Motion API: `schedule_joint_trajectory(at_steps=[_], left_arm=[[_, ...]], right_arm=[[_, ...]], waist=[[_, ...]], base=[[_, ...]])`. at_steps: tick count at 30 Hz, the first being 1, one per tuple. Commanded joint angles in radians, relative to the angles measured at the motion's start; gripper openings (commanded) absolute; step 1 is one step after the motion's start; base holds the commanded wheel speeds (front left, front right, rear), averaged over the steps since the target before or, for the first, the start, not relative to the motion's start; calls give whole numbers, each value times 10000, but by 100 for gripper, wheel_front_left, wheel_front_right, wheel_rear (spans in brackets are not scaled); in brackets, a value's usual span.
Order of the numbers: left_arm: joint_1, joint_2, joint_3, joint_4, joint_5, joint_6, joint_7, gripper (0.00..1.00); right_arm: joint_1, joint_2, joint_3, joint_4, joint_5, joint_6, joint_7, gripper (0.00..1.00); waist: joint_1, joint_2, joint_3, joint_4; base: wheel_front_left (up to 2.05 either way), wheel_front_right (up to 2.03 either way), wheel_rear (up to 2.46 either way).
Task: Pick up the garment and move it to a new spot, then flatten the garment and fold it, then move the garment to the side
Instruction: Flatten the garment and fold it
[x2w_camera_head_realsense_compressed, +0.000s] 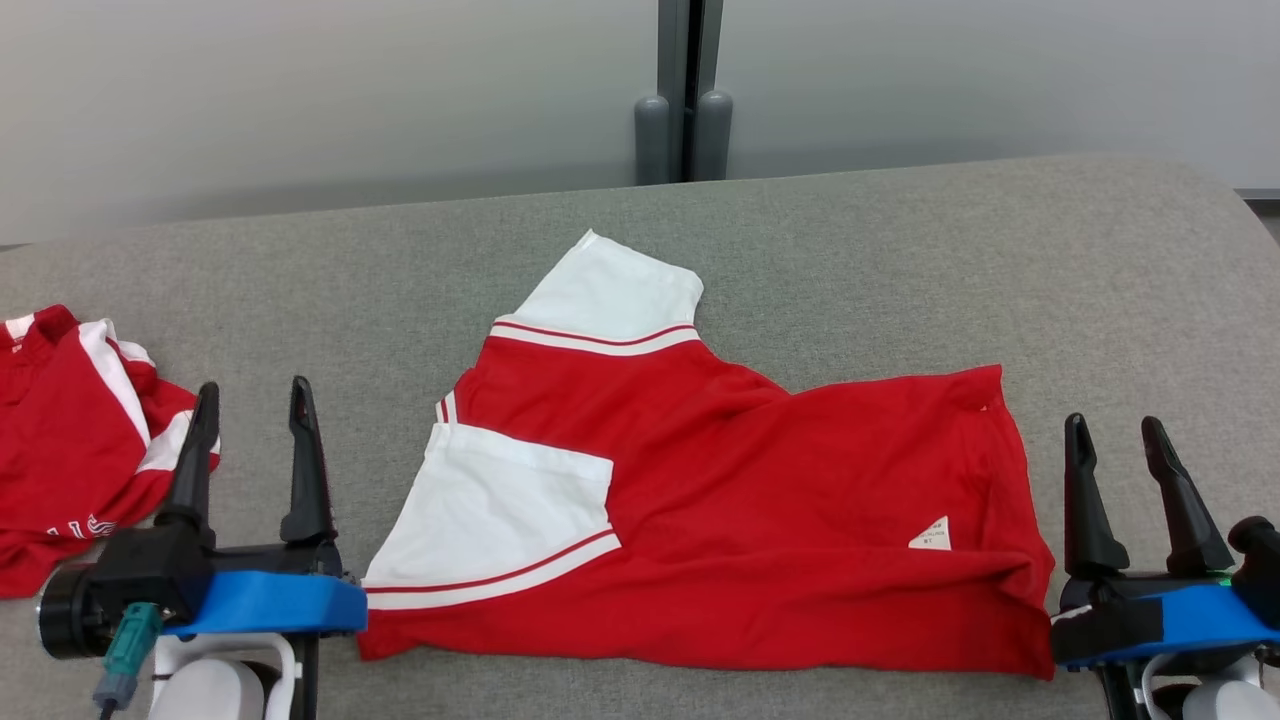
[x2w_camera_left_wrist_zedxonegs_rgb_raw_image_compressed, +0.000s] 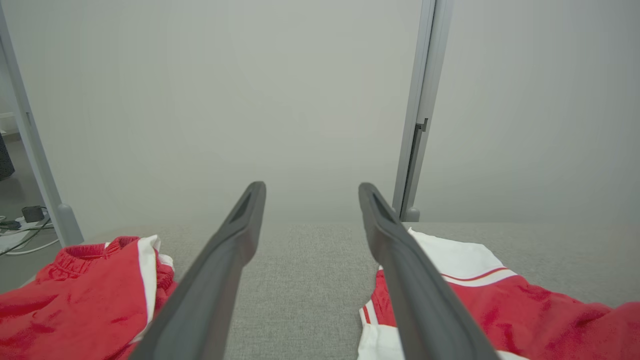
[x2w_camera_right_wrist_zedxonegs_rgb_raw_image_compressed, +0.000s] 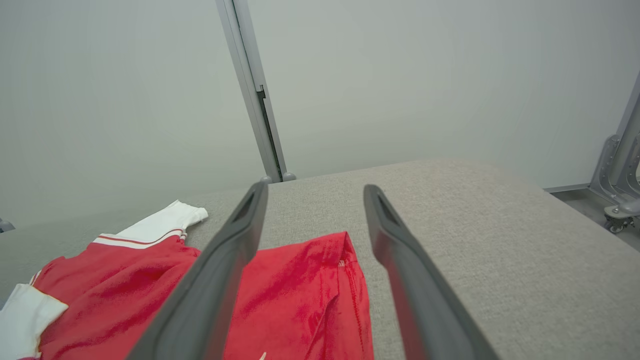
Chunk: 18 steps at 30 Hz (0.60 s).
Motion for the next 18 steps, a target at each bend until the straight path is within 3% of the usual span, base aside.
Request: schedule_joint_trajectory(at_steps=[1, 9, 18], left_arm=[[-248, 20, 174, 80, 100, -94, -45, 100], [-1109, 114, 608, 612, 508, -616, -45, 100], [-3677, 638, 166, 1941, 448, -1286, 360, 100]], right_arm=[[-257, 30, -25, 173, -55, 5, -74, 100], [-1083, -123, 25, 689, -166, 5, 235, 100], [-2676, -843, 545, 799, -15, 5, 1829, 100]], waist=[[0, 0, 11, -23], [0, 0, 411, -150], [0, 0, 1365, -549]], base=[[0, 0, 0], [0, 0, 0], [0, 0, 0]])
